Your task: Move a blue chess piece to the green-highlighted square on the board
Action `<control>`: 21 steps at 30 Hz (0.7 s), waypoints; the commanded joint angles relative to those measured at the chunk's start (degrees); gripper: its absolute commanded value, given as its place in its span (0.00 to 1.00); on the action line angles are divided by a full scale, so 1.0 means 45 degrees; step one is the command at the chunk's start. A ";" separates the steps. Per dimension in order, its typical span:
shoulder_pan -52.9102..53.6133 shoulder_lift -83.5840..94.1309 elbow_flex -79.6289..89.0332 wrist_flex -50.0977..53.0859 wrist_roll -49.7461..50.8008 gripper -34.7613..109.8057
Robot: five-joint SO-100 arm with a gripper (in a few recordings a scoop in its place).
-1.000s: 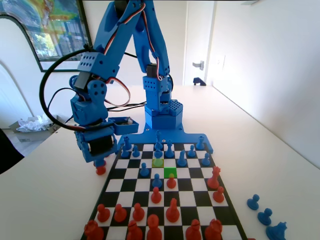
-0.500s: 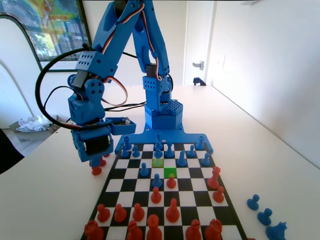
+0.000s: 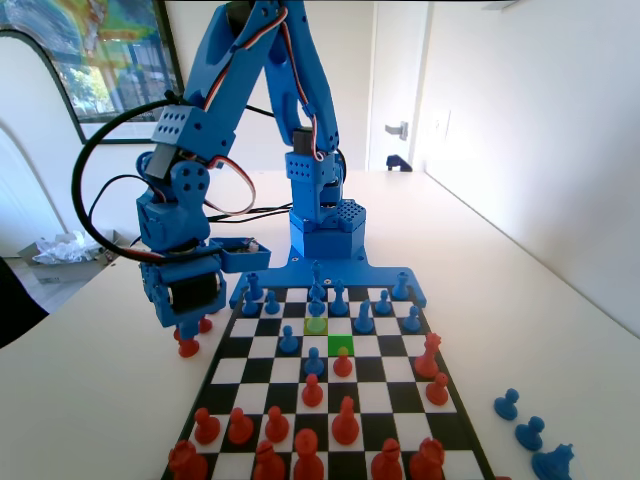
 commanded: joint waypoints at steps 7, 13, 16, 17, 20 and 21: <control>-0.0117 0.1523 -0.0937 0.2363 0.0098 0.32; -0.0430 0.2266 -0.2520 0.4453 0.0879 0.32; -0.0586 0.2520 -0.3359 0.5352 0.1230 0.32; -0.0664 0.2637 -0.3574 0.5566 0.1328 0.32; -0.0957 0.3066 -0.3906 0.6055 0.1484 0.31; -0.1074 0.3262 -0.3984 0.6230 0.1504 0.31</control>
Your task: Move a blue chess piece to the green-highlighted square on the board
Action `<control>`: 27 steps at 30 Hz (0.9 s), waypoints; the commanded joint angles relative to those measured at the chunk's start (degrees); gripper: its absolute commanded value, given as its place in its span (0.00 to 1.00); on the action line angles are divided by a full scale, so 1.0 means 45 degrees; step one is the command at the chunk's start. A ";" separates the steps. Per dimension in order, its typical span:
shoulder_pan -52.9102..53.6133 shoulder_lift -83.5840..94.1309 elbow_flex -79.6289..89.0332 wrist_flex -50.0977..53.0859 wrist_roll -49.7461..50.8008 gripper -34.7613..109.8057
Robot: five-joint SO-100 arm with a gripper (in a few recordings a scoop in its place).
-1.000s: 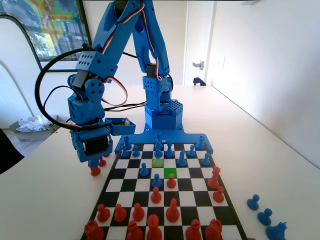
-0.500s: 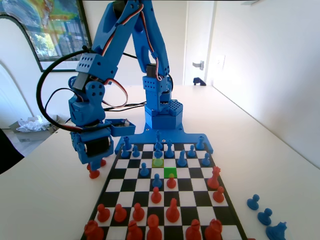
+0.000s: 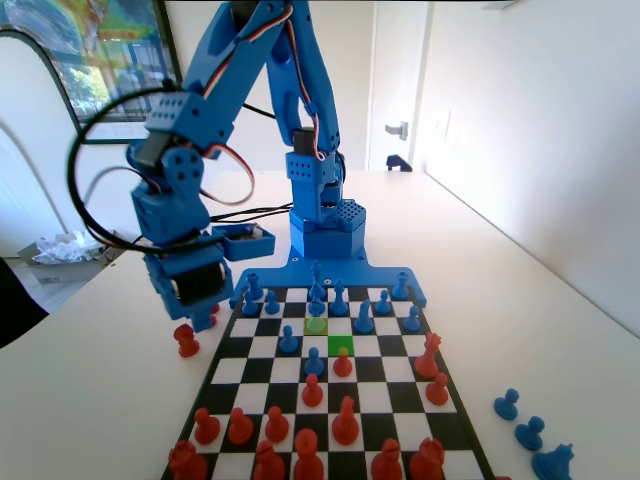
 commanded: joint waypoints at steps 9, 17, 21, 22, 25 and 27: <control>-0.2070 0.3945 -0.1230 0.2500 -0.0039 0.29; -0.4102 0.6250 0.0684 0.2793 -0.0117 0.29; -0.4922 0.6836 0.2031 0.2500 -0.0078 0.29; -0.5117 0.6973 0.2383 0.2402 -0.0156 0.29; -0.5762 0.7305 0.3516 0.2070 -0.0527 0.29; -0.6074 0.7480 0.4238 0.1680 -0.0762 0.30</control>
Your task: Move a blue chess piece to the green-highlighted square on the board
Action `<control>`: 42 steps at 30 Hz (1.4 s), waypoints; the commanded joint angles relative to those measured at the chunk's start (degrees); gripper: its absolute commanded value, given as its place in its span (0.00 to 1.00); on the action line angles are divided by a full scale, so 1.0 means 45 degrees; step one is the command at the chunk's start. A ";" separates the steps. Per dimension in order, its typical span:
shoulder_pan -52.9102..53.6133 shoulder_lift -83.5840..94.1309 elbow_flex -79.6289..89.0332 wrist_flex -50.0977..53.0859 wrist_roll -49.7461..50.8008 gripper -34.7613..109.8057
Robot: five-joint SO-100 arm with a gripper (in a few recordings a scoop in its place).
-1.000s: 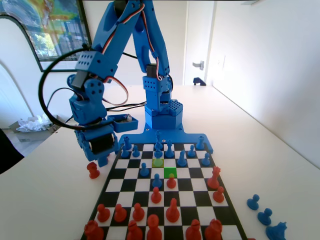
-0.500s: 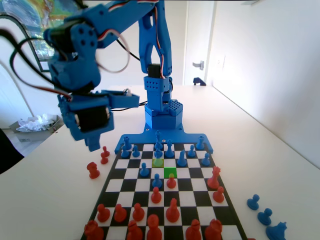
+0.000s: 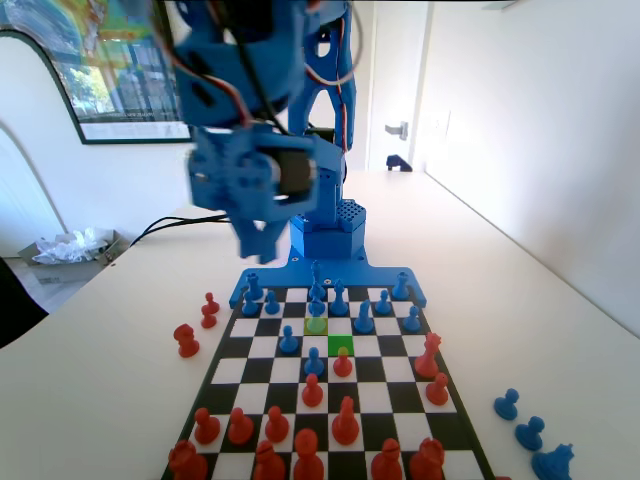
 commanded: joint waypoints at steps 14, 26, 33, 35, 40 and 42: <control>-0.0195 0.1309 0.4082 -0.3965 -0.1973 0.30; -0.0488 0.0273 0.4434 -0.5215 -0.1895 0.30; -0.0566 -0.0137 0.4531 -0.5586 -0.2031 0.30; -0.0566 -0.0234 0.4531 -0.5645 -0.2031 0.30; -0.0488 -0.0645 0.4570 -0.5977 -0.2129 0.30; -0.0449 -0.0762 0.4570 -0.6055 -0.2148 0.30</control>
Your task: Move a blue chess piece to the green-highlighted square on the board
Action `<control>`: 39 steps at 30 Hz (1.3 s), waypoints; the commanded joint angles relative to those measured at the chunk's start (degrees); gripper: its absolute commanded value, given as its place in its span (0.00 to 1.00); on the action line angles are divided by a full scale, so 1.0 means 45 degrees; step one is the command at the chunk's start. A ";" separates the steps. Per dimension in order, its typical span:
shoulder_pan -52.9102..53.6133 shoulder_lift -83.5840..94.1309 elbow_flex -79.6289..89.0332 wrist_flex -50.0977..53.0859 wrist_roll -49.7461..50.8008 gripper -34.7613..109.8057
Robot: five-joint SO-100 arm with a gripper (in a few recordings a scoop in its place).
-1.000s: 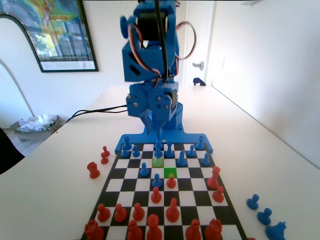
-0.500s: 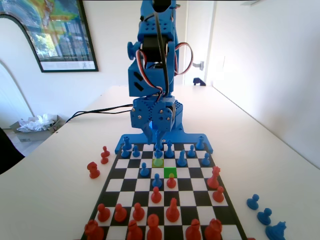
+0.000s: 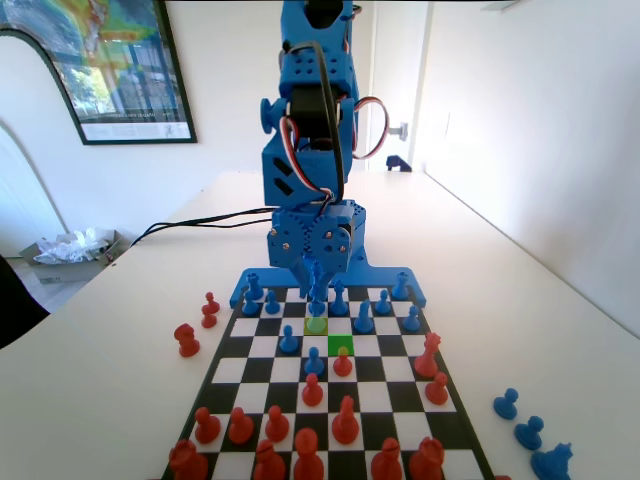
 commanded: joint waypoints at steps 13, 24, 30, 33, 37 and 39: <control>0.0293 -0.0312 0.0234 -0.0996 -0.0391 0.30; 0.0098 -0.0352 0.0938 -0.1777 -0.0410 0.31; 0.0000 -0.0566 0.0957 -0.1973 -0.0332 0.31; -0.0020 -0.0703 0.0879 -0.2012 -0.0332 0.31; -0.0020 -0.0840 0.0859 -0.2188 -0.0332 0.31; 0.0000 -0.0879 0.0840 -0.2227 -0.0332 0.30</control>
